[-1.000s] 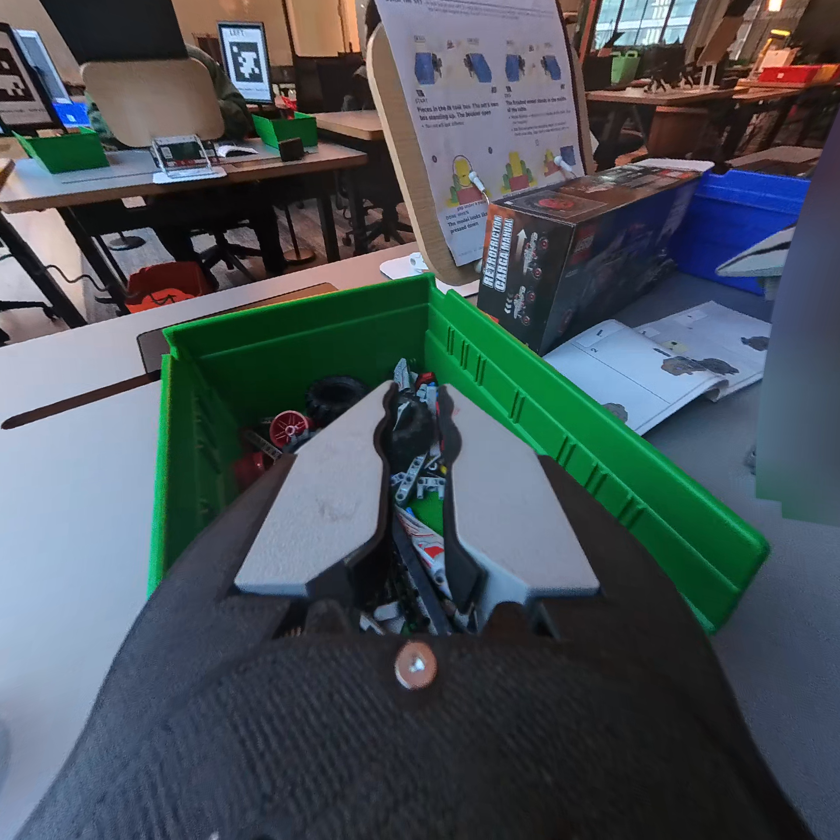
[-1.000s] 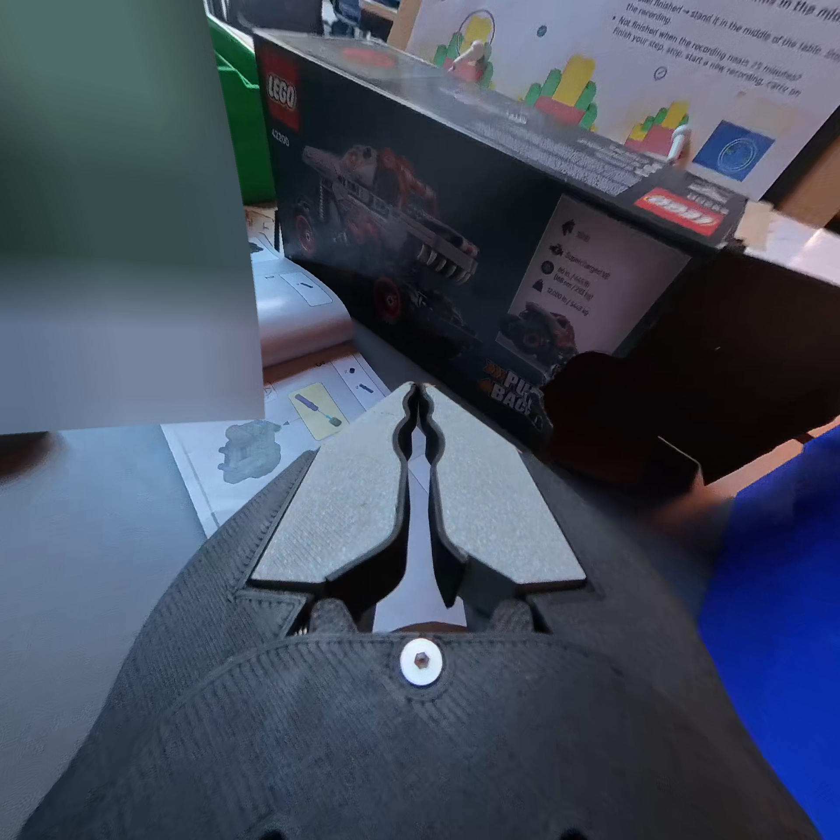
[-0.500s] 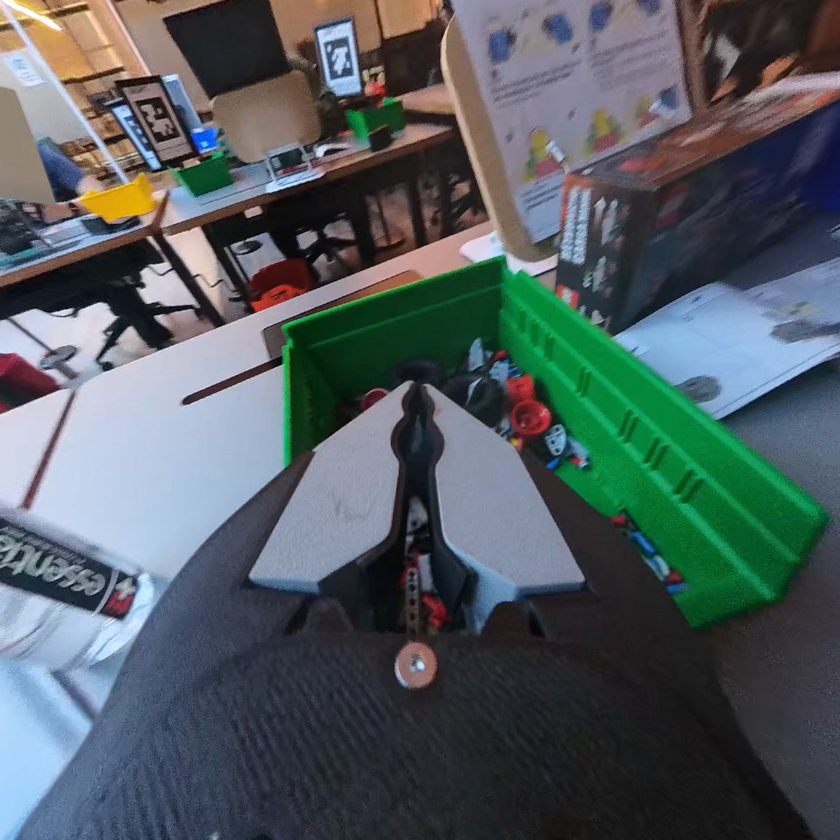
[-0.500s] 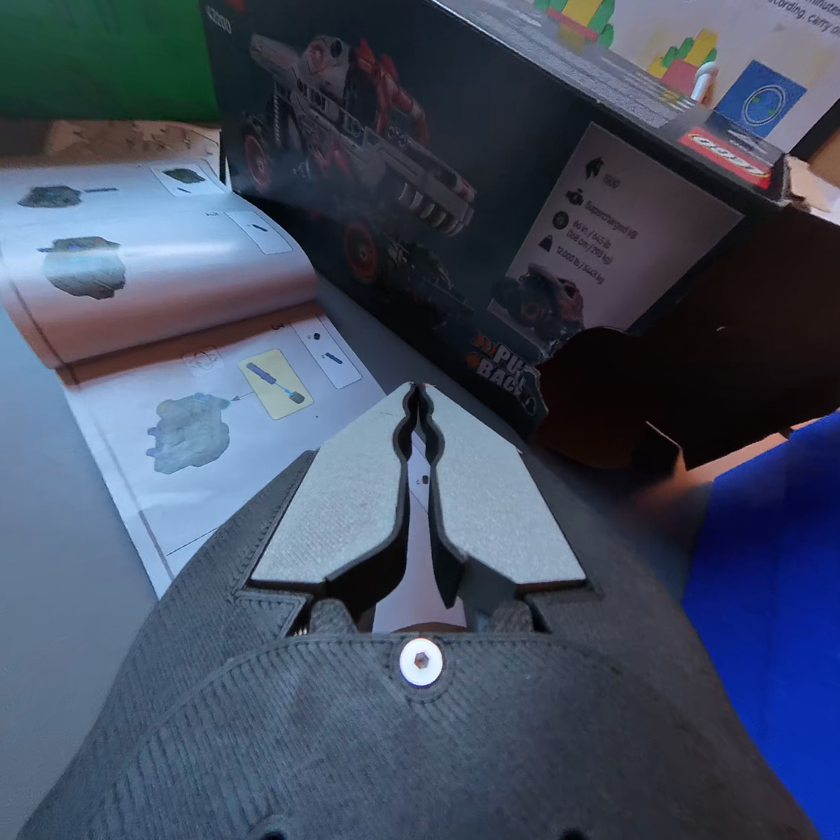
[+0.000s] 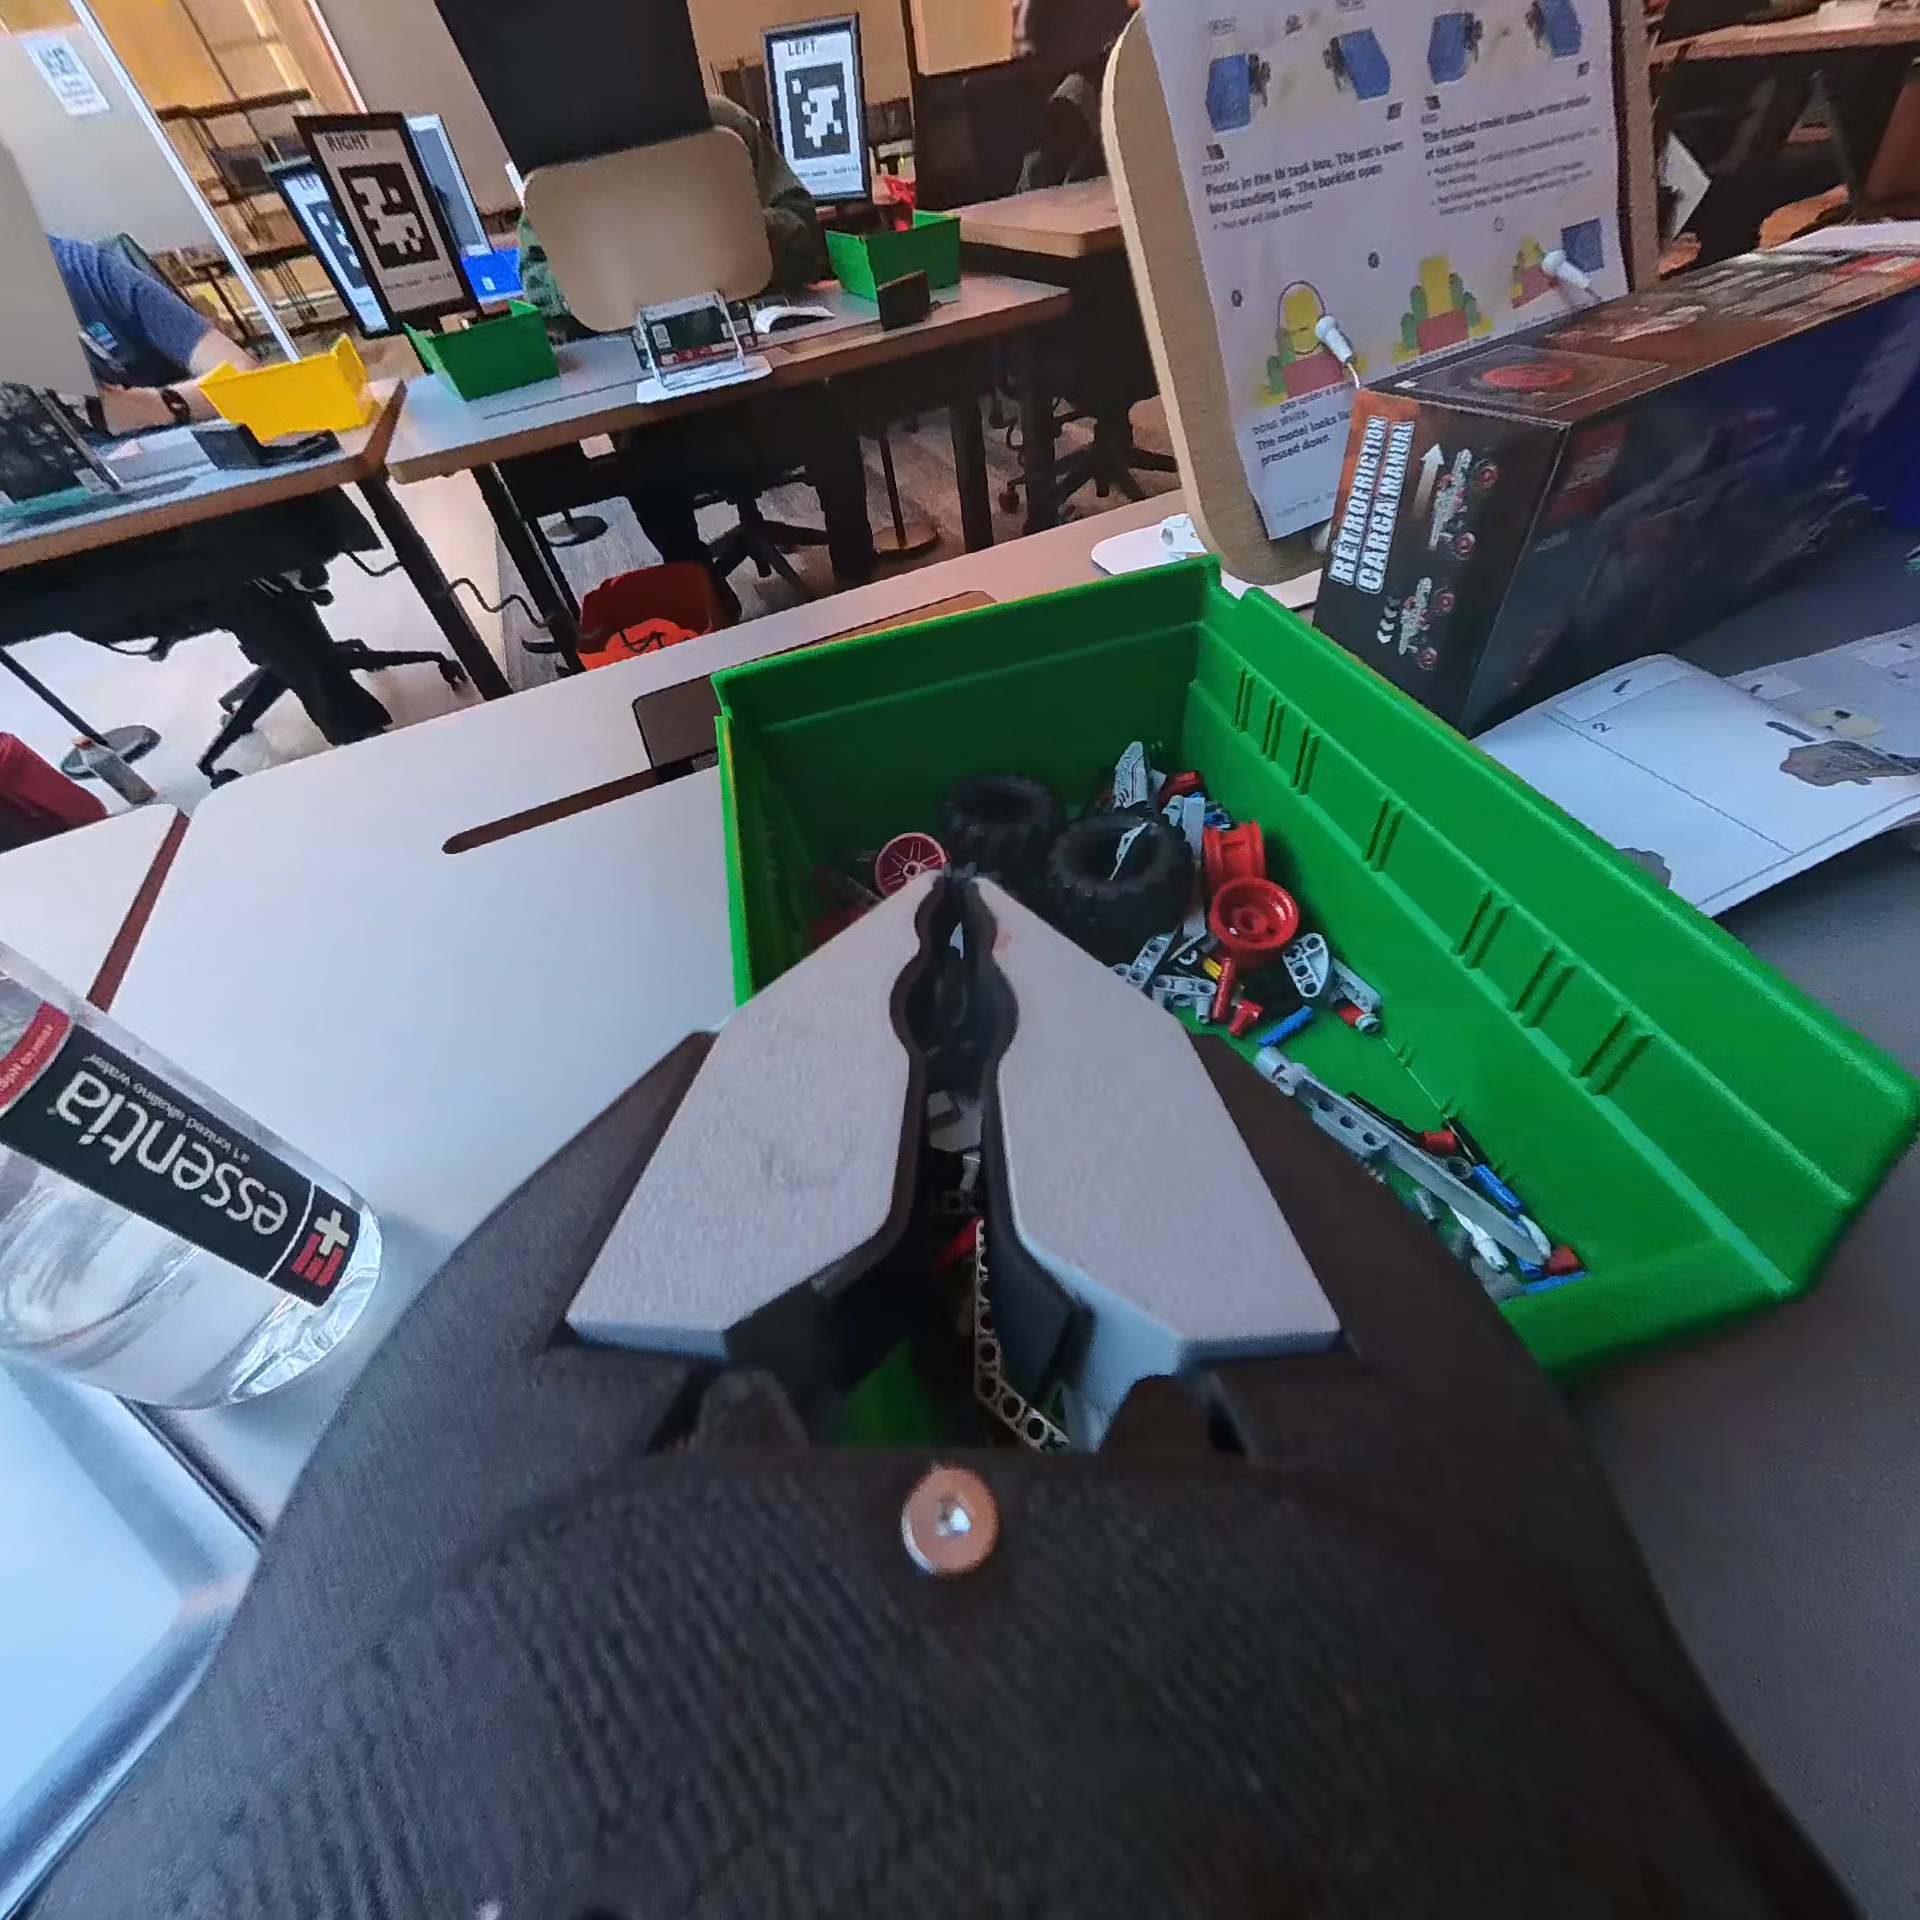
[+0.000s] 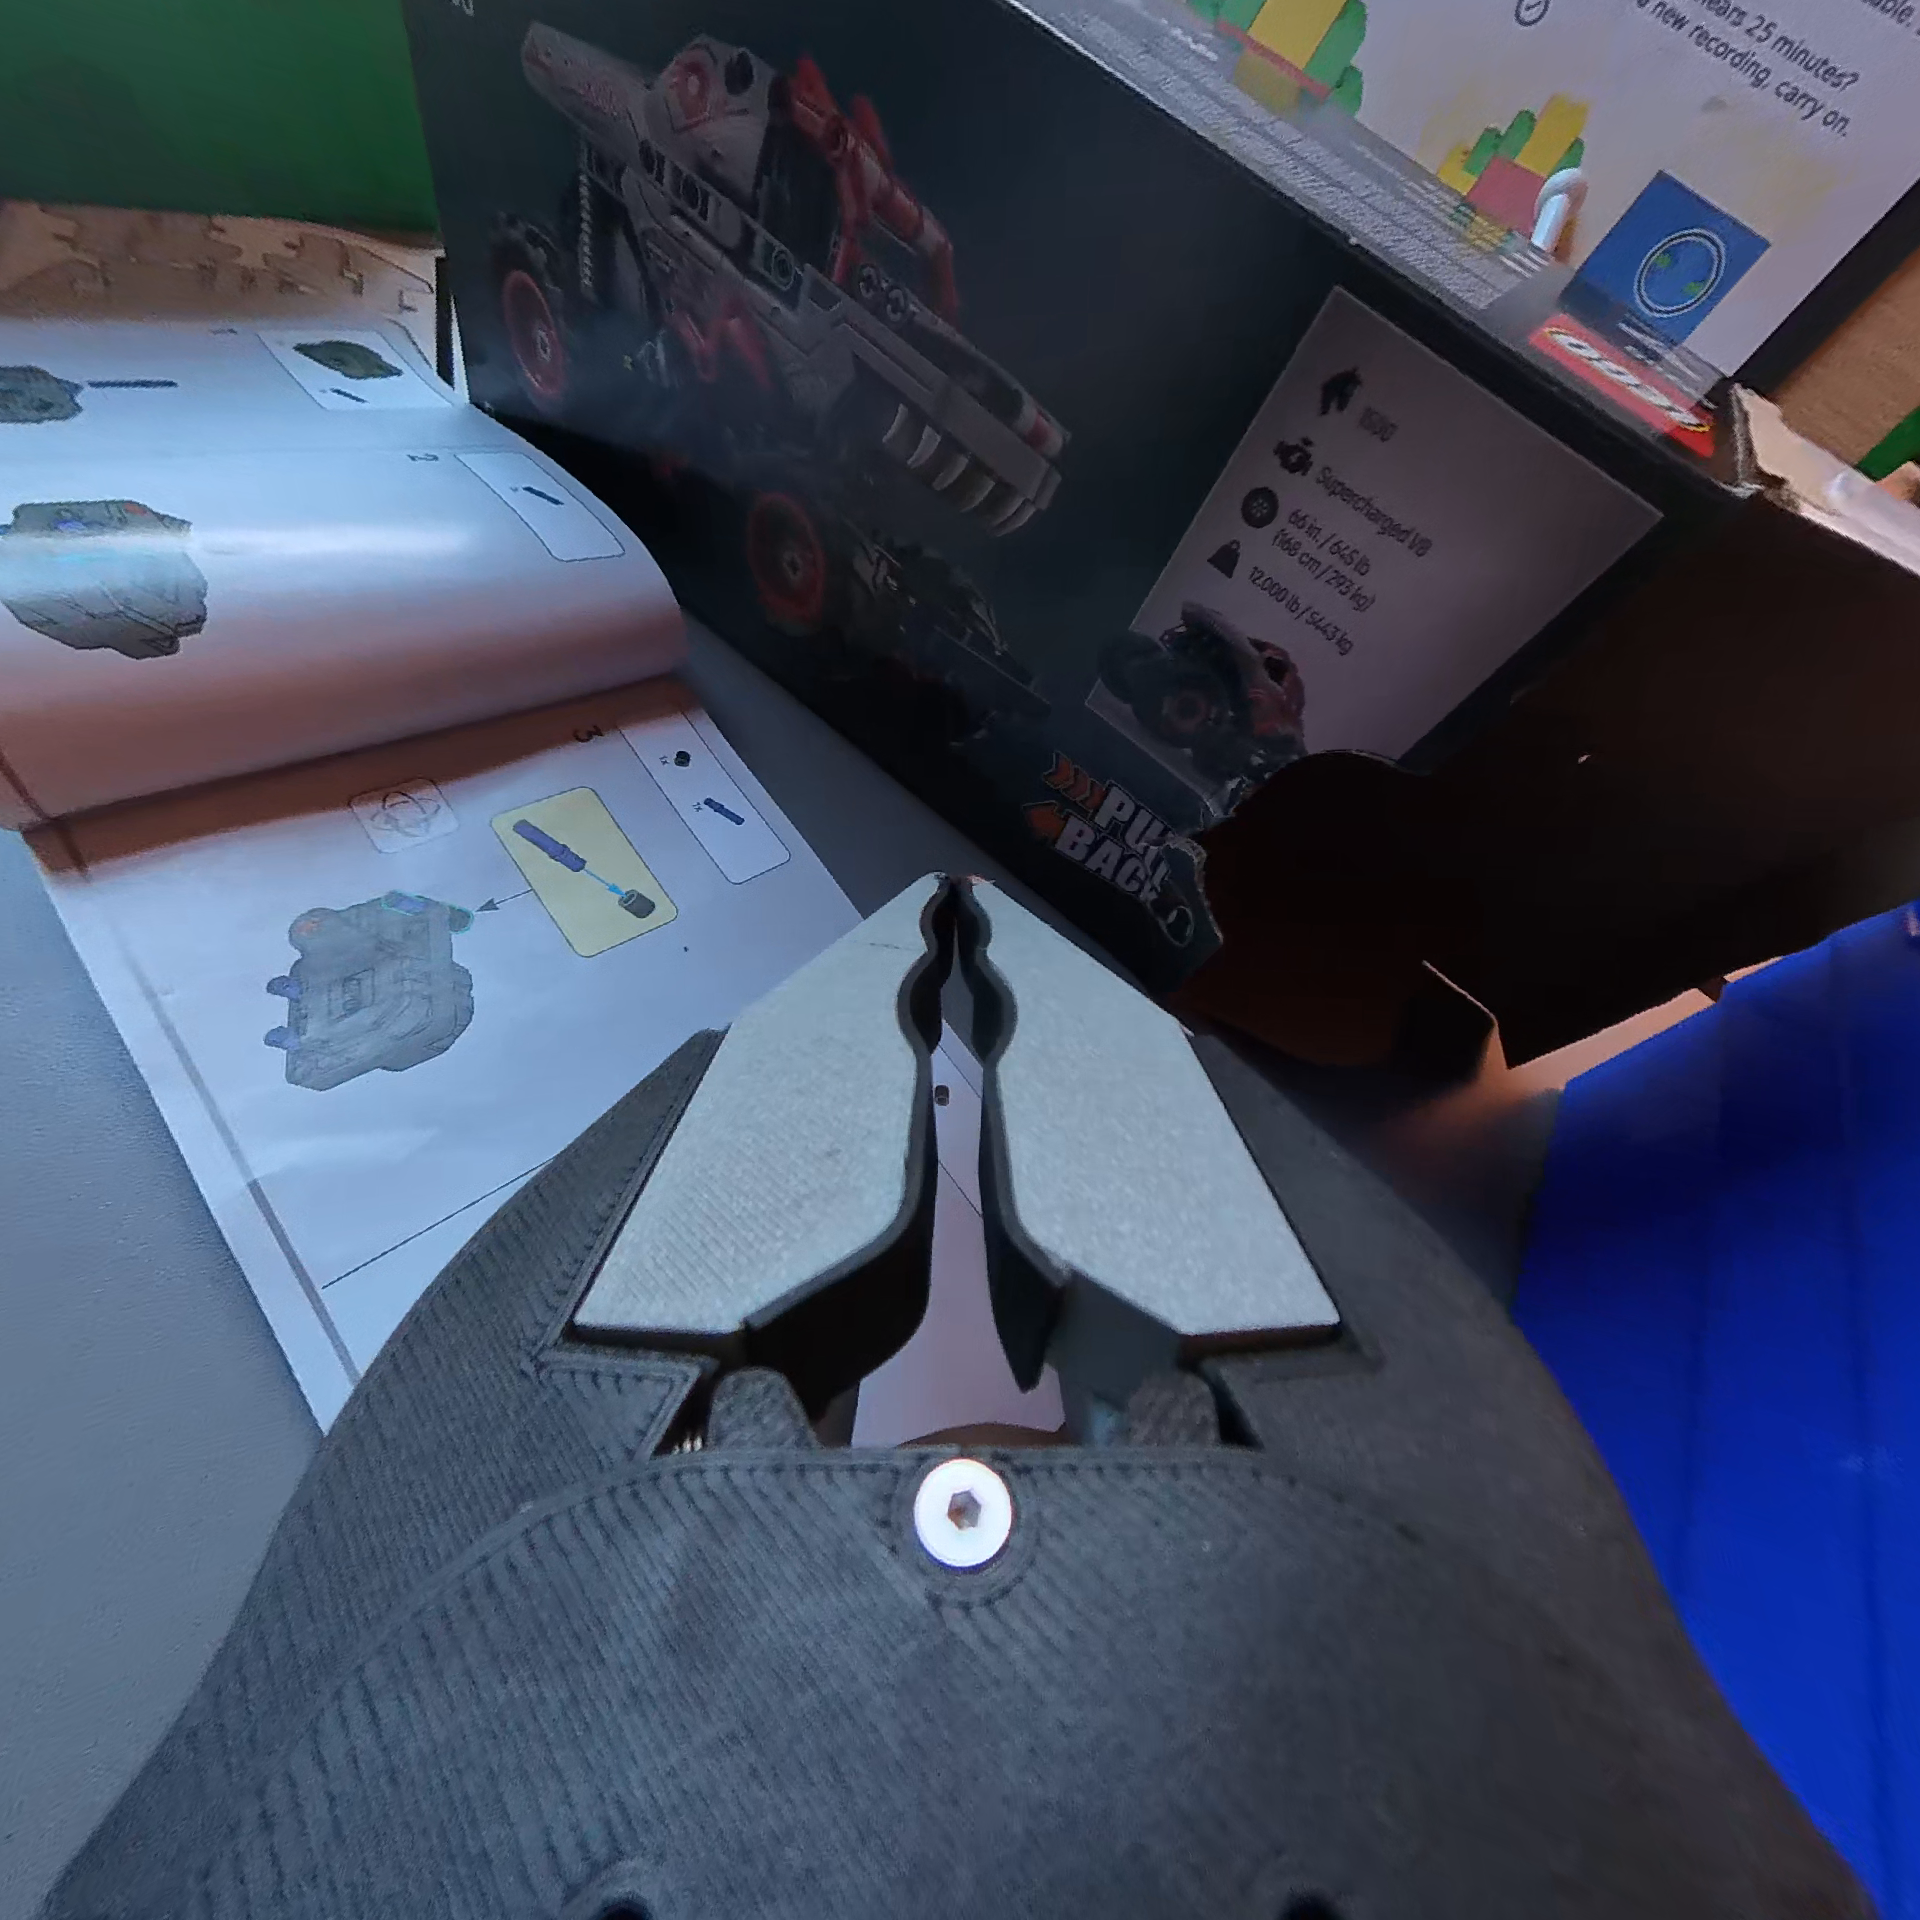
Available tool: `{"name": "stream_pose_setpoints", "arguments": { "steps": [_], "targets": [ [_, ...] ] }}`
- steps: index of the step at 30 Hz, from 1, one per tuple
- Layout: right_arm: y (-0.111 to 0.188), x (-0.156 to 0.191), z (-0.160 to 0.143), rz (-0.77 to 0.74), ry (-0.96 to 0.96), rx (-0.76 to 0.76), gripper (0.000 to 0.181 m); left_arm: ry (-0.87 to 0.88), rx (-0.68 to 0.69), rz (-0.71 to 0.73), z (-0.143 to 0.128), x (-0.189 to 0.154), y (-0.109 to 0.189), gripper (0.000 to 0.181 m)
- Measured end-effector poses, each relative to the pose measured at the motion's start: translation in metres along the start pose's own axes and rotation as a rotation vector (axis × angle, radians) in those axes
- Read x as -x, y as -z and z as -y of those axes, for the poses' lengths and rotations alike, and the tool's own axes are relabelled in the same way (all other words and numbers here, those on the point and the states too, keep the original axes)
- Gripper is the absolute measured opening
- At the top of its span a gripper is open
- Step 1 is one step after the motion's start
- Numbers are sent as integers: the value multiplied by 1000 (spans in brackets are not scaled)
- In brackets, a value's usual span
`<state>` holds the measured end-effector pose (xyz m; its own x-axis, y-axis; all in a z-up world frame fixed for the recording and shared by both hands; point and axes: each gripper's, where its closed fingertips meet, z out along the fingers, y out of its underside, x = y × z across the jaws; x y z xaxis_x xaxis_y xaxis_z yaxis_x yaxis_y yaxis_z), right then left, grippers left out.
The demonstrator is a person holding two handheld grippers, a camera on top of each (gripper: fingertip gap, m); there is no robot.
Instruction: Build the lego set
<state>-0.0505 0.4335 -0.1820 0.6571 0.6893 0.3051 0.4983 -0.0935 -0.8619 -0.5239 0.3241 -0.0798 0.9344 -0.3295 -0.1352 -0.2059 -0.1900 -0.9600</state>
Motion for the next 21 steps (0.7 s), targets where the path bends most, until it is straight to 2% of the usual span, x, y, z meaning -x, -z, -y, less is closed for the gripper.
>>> {"name": "stream_pose_setpoints", "arguments": {
  "steps": [6, 15, 21],
  "targets": [
    [0, 0, 1, 2, 10, -8, 0, -9, -17, 41, -1, 5, -1, 0],
    [1, -2, 2, 10, -11, -19, 0, -17, 46, 42, -14, 3, -10, 0],
    [1, -2, 2, 9, -9, -19, 0, -12, 38, 46, -13, 4, -9, 0]
  ]
}}
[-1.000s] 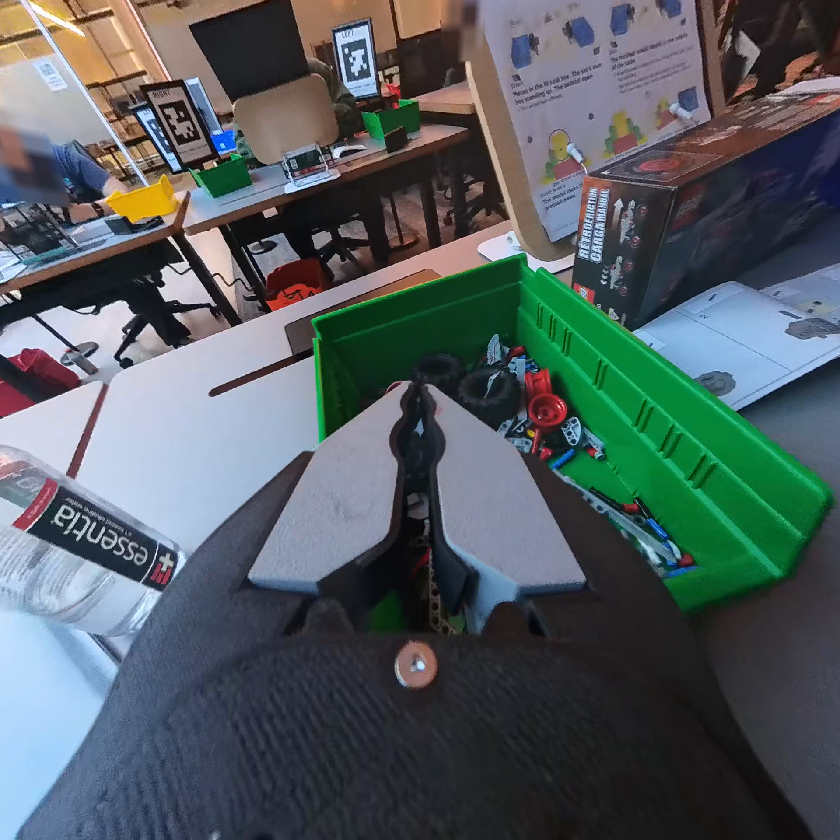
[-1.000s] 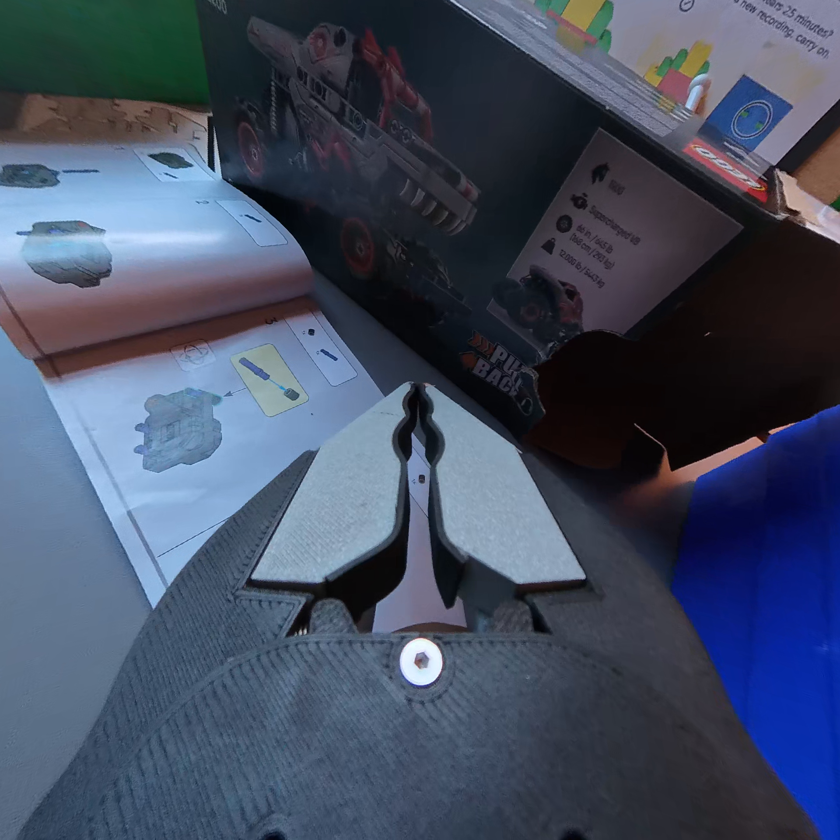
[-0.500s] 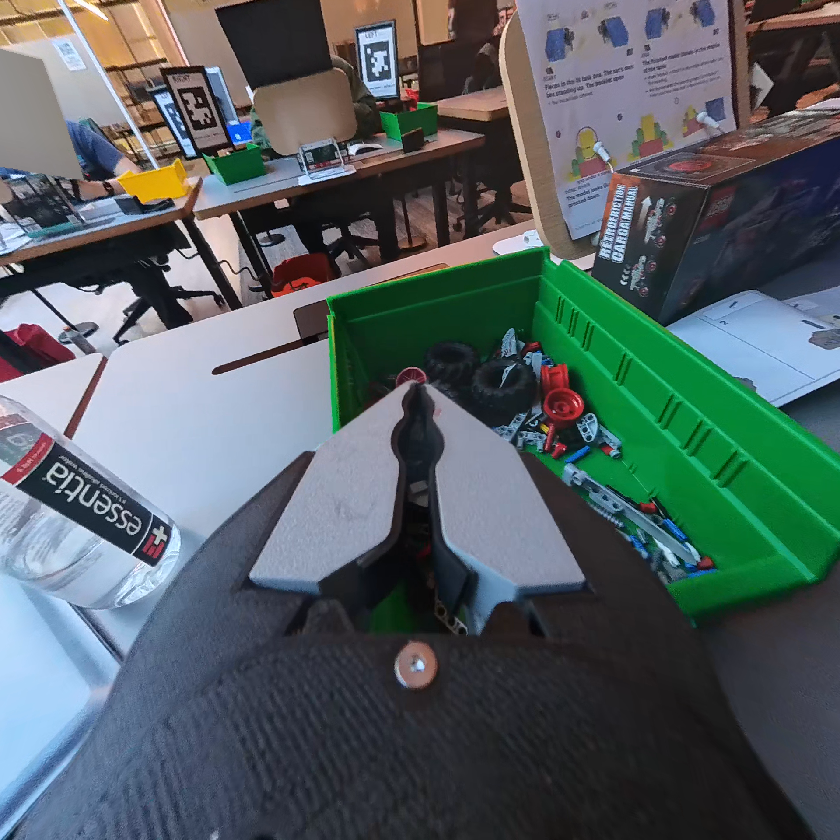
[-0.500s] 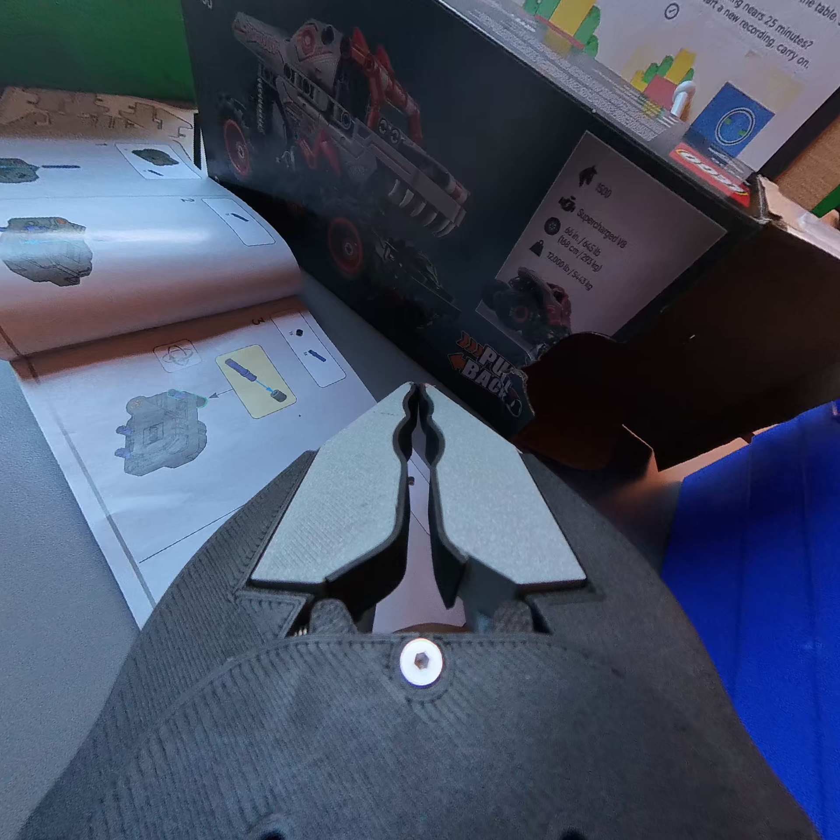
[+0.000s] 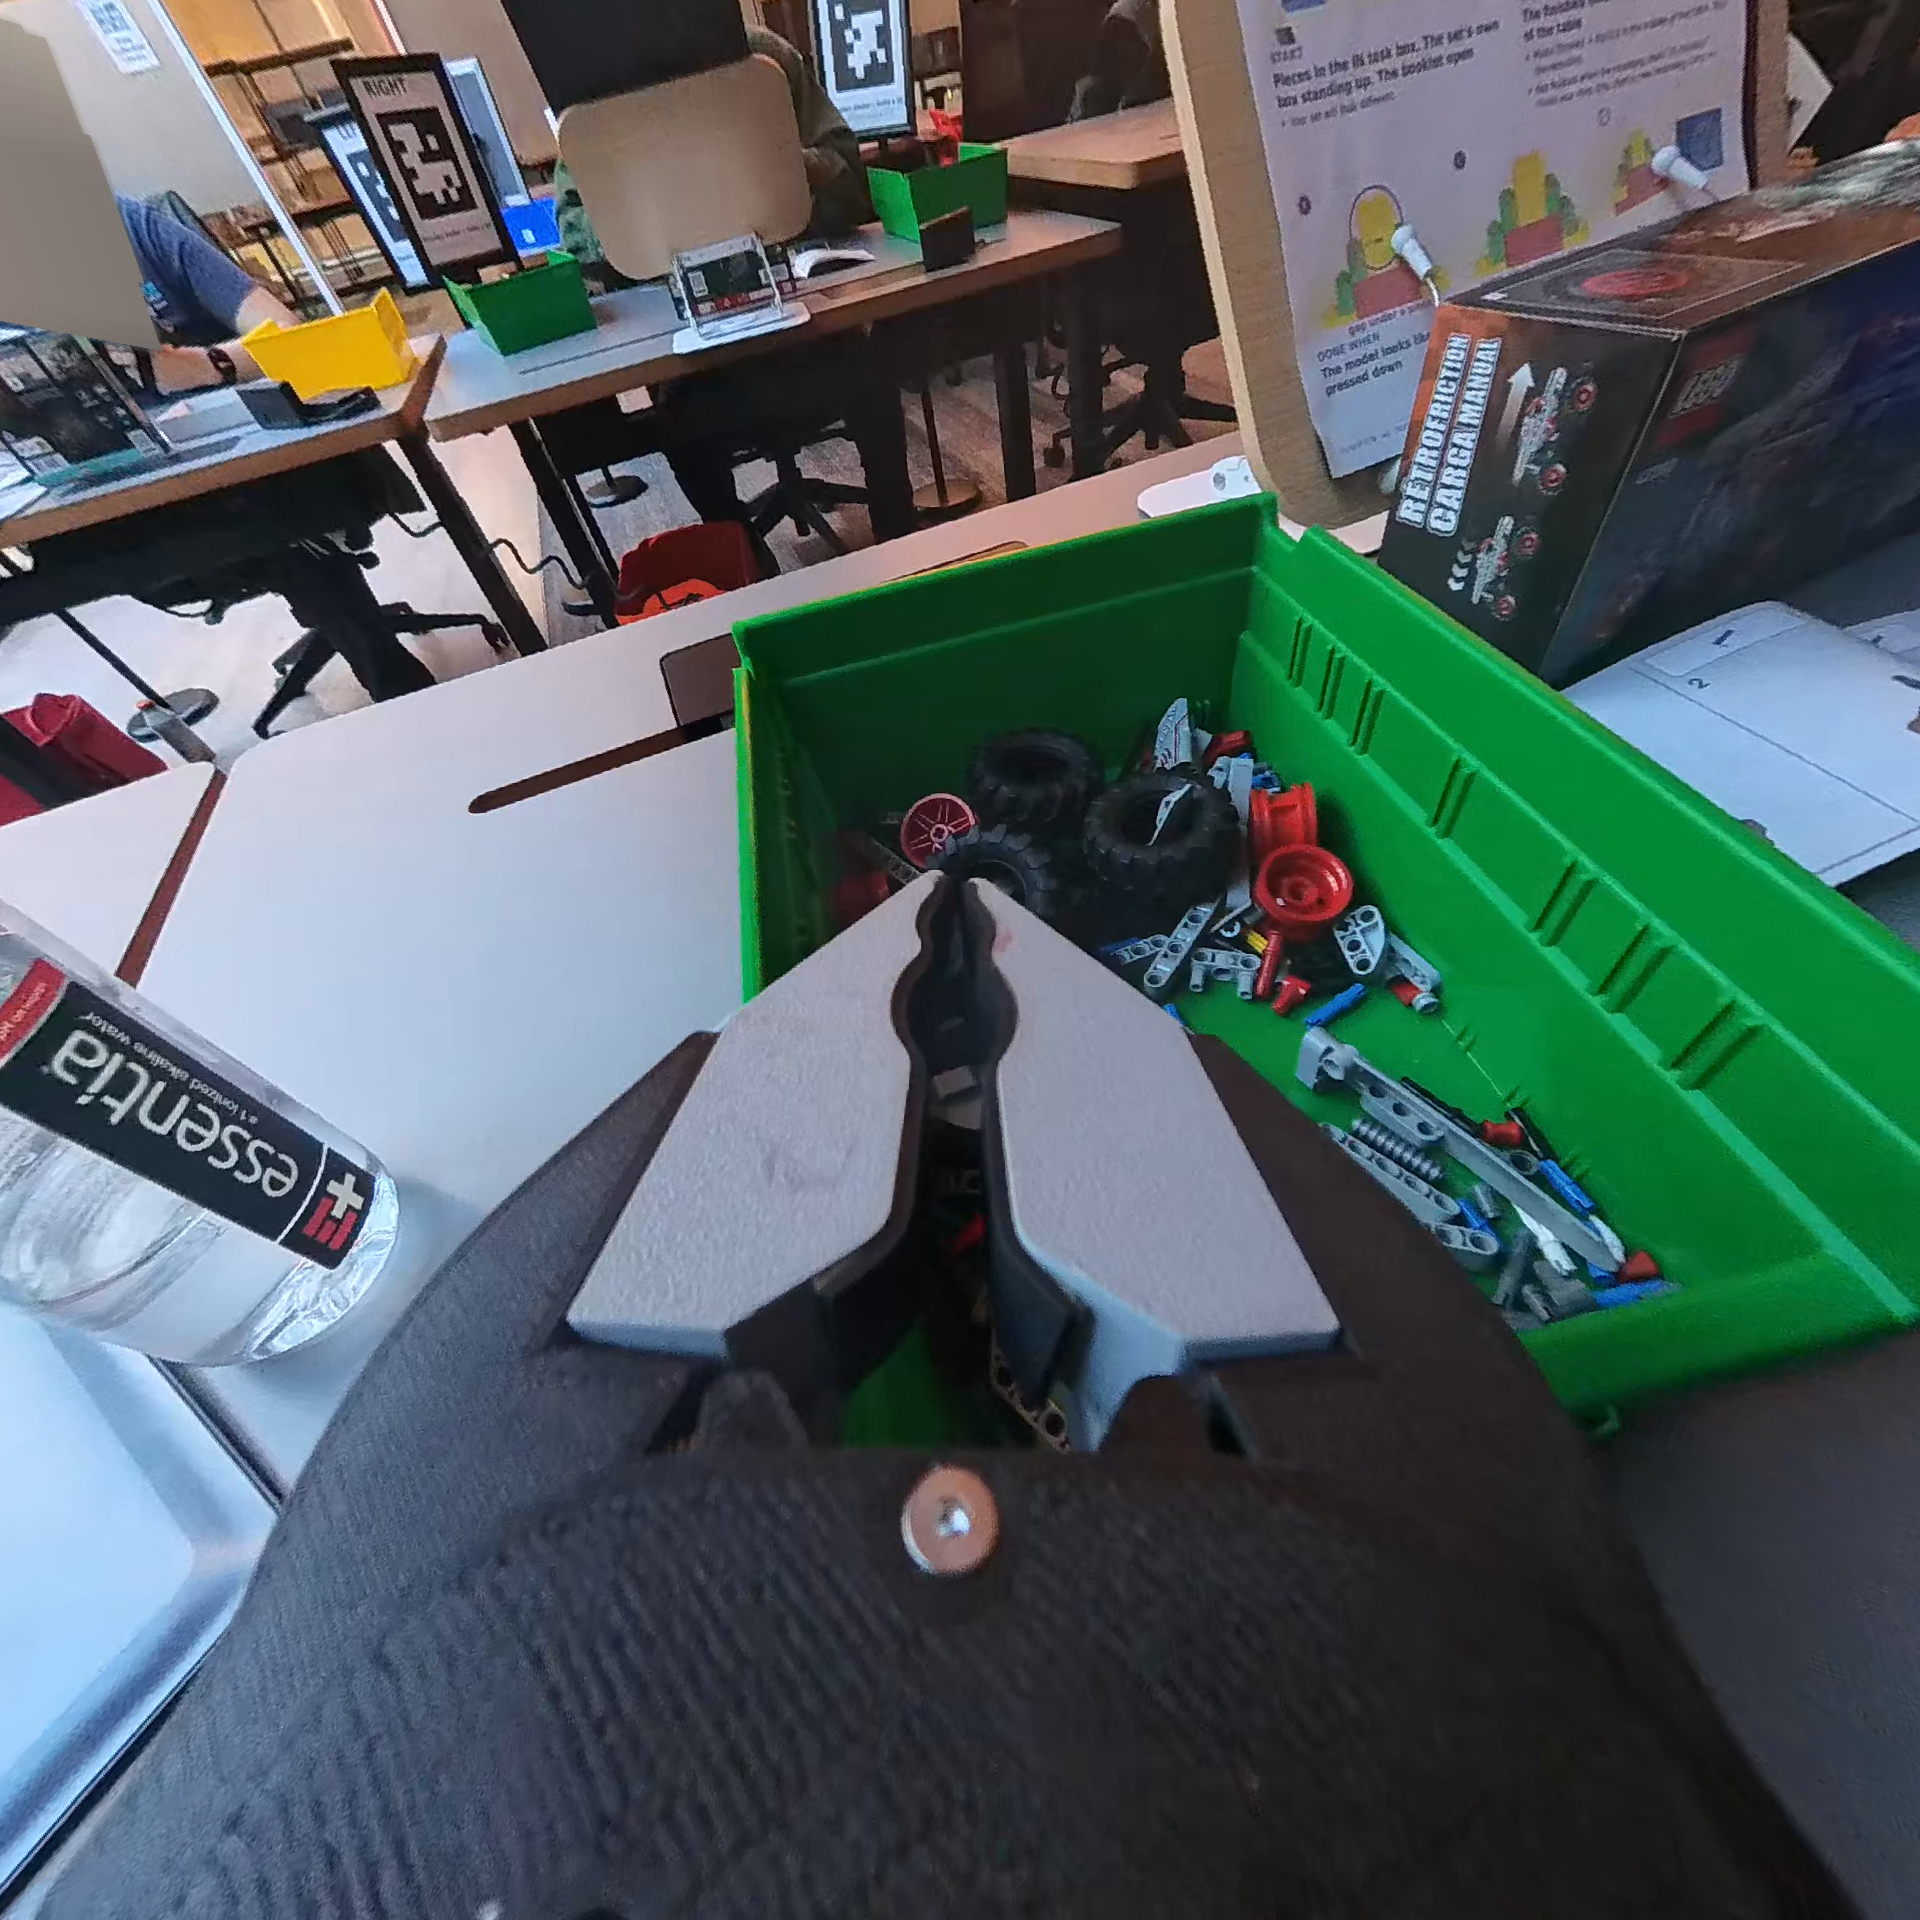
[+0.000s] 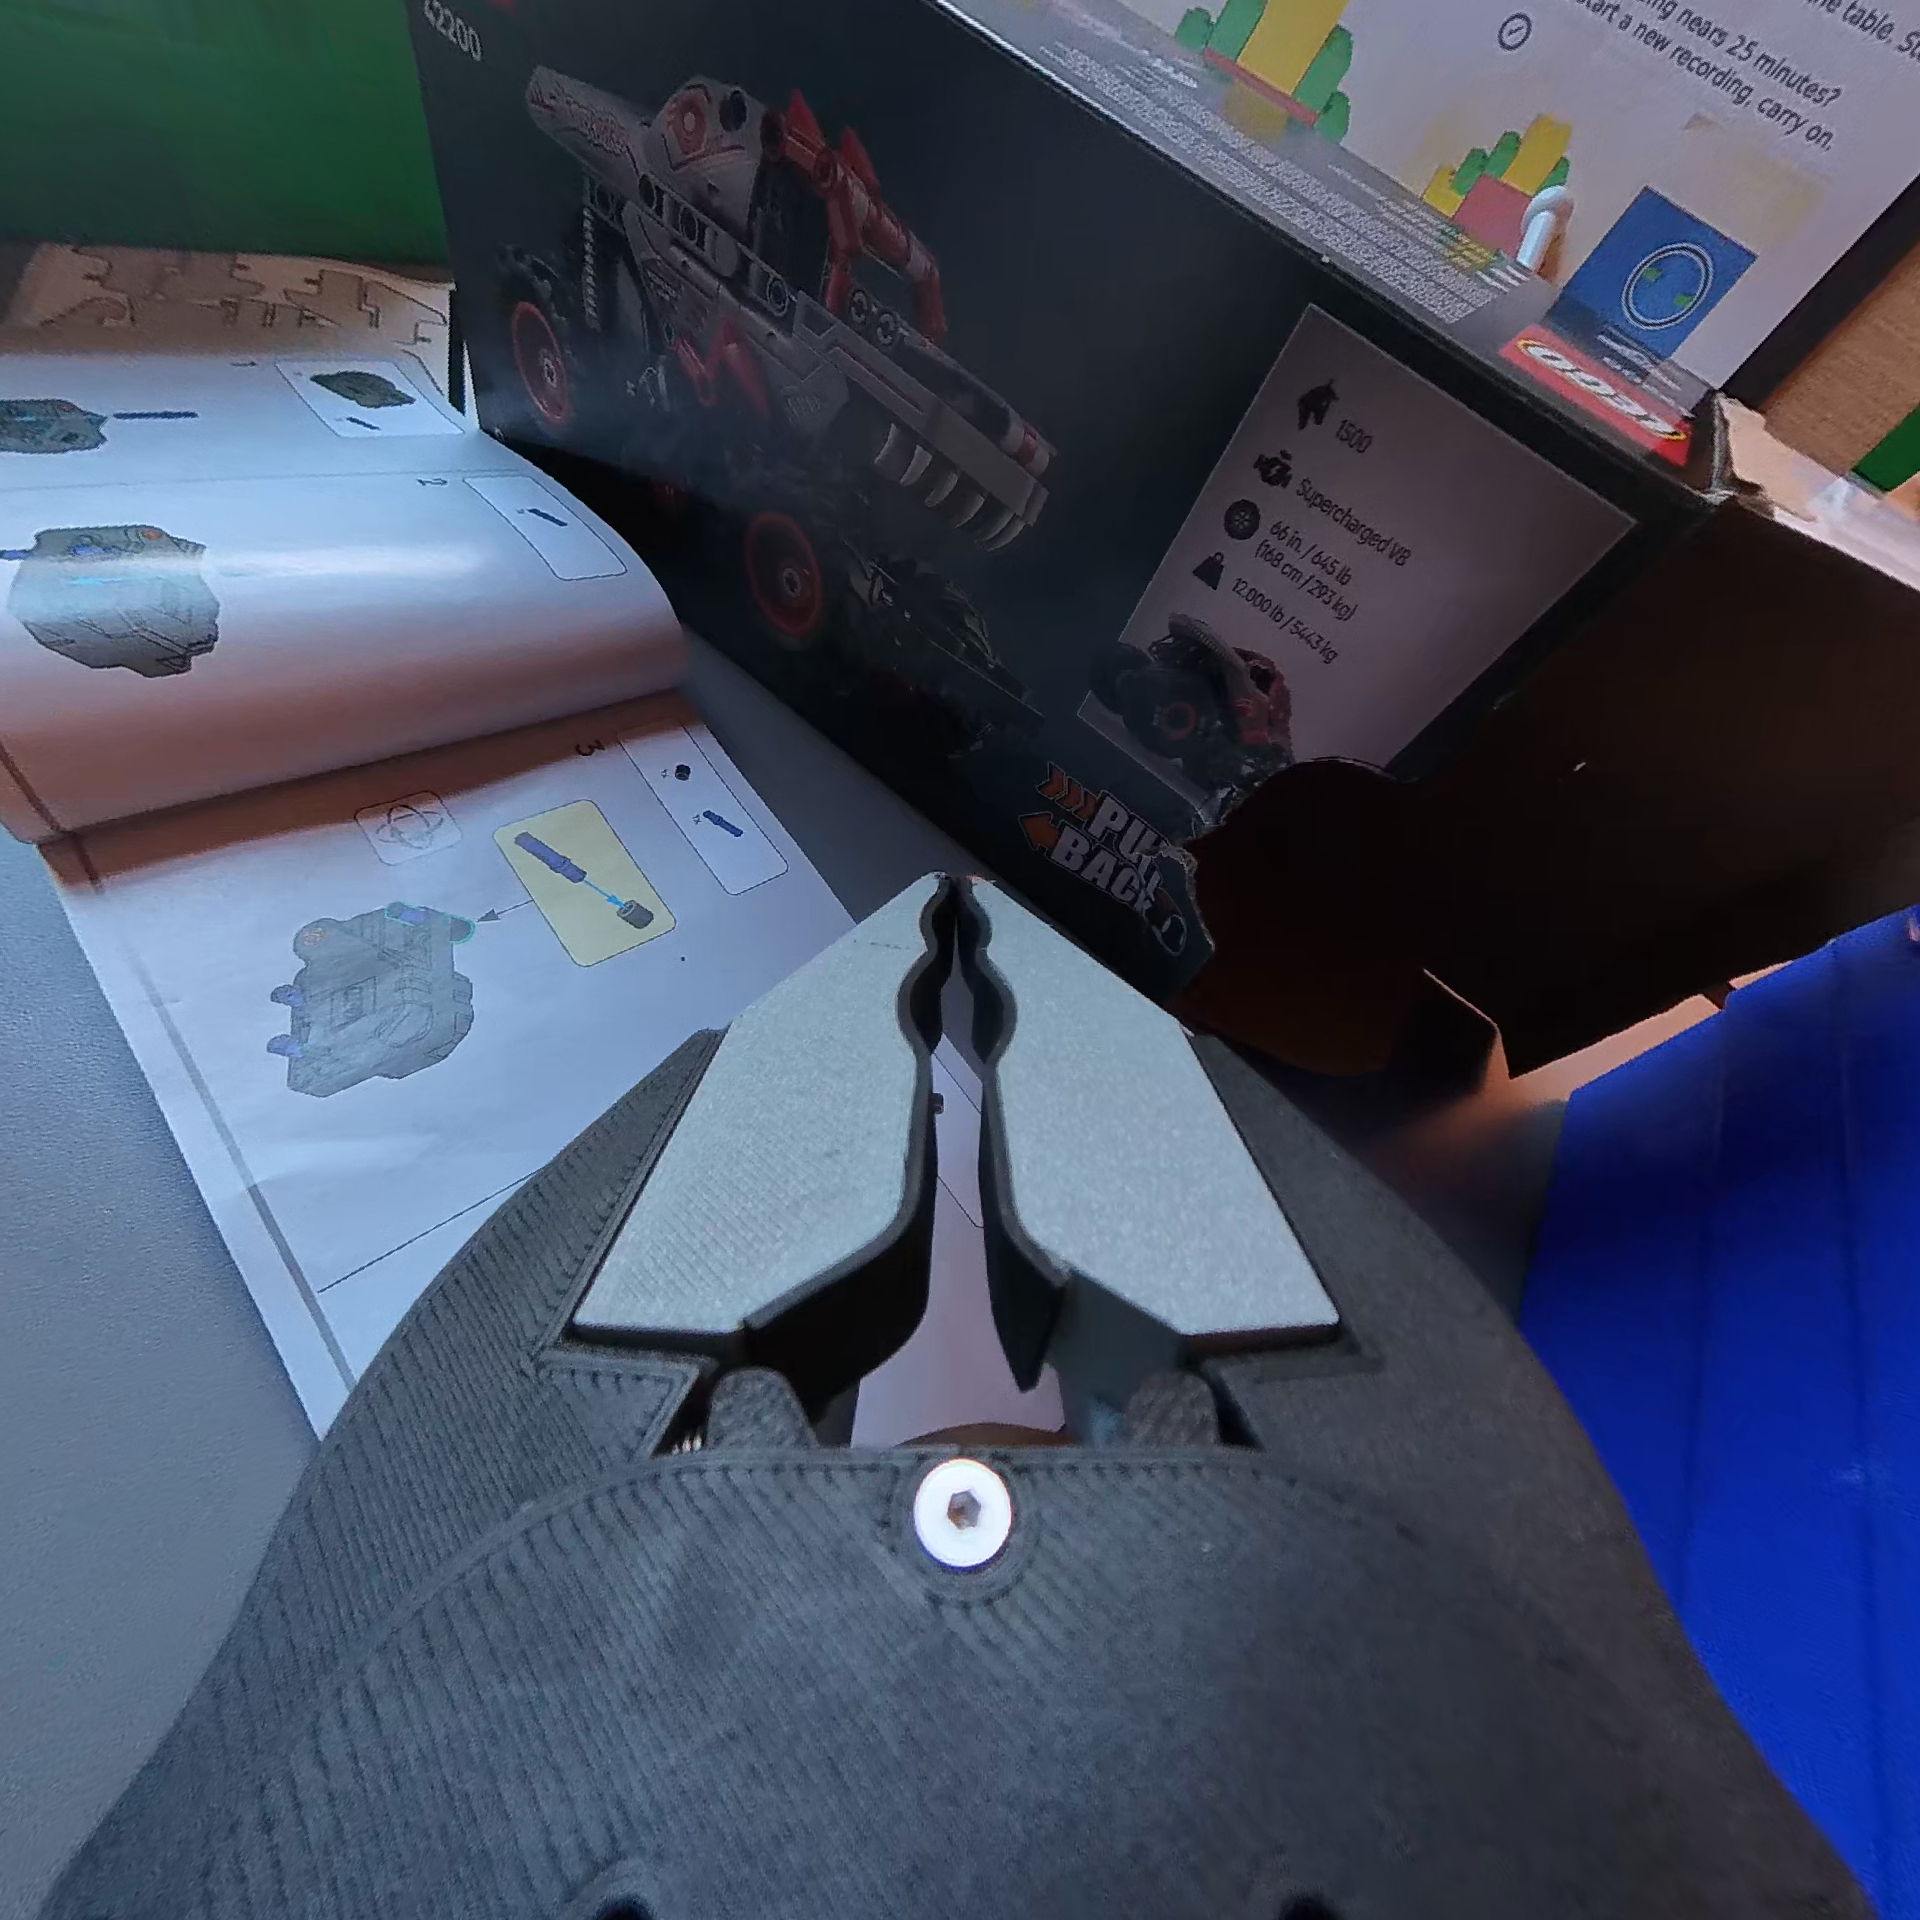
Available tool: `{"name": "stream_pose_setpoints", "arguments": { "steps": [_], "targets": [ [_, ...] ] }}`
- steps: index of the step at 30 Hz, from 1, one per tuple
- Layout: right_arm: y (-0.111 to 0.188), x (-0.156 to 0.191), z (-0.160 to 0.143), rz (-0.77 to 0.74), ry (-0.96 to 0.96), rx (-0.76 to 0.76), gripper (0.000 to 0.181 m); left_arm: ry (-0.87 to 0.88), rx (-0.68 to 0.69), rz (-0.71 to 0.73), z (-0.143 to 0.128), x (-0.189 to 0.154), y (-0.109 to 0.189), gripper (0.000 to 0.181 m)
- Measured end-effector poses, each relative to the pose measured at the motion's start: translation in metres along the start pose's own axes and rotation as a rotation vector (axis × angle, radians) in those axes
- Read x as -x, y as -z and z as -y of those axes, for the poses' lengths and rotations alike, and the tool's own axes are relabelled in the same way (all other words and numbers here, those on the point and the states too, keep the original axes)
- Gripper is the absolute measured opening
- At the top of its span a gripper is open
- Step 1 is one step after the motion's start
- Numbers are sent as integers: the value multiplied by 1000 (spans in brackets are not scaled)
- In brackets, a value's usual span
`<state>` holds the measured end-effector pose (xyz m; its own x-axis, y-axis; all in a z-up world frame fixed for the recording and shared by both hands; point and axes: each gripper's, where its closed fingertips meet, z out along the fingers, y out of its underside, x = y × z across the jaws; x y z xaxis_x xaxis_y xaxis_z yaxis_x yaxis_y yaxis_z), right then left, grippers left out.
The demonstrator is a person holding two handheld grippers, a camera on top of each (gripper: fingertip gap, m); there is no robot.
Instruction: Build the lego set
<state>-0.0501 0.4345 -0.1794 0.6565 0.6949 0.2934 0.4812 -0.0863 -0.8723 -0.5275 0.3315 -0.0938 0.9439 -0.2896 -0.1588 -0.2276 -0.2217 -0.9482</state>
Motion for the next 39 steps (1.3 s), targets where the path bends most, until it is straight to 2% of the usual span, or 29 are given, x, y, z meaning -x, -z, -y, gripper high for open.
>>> {"name": "stream_pose_setpoints", "arguments": {
  "steps": [11, 15, 17, 19, 23, 25, 28, 31, 32, 35, 39],
  "targets": [
    [0, -3, 0, -11, -7, -4, 0, -1, 26, 2, -7, 0, -2, 0],
    [0, -2, 0, -10, 2, 0, 0, 12, 77, -53, -16, -10, -10, 6],
    [0, -1, 0, -10, 5, 1, 0, 13, 150, -122, -23, -27, -19, 14],
    [0, -1, 0, -10, 8, -3, 0, -45, 251, -177, -32, -45, -31, 13],
    [1, 1, 3, 2, 10, -17, 0, -273, 479, -149, -50, -48, -54, 8],
    [1, 3, 3, 9, 12, -22, 0, -281, 556, -178, -53, -50, -66, 7],
    [3, 4, 5, 16, 11, -33, 0, -252, 630, -319, -58, -71, -84, 11],
    [4, 5, 6, 25, 4, -43, 0, -341, 726, -240, -75, -58, -108, 11],
    [4, 5, 6, 26, 3, -45, 0, -374, 748, -229, -81, -55, -114, 3],
    [4, 5, 6, 30, -2, -43, 0, -367, 727, -239, -81, -60, -127, 4],
    [3, 4, 5, 35, -14, -35, 0, -437, 641, -140, -71, -50, -127, 0]
  ]
}}
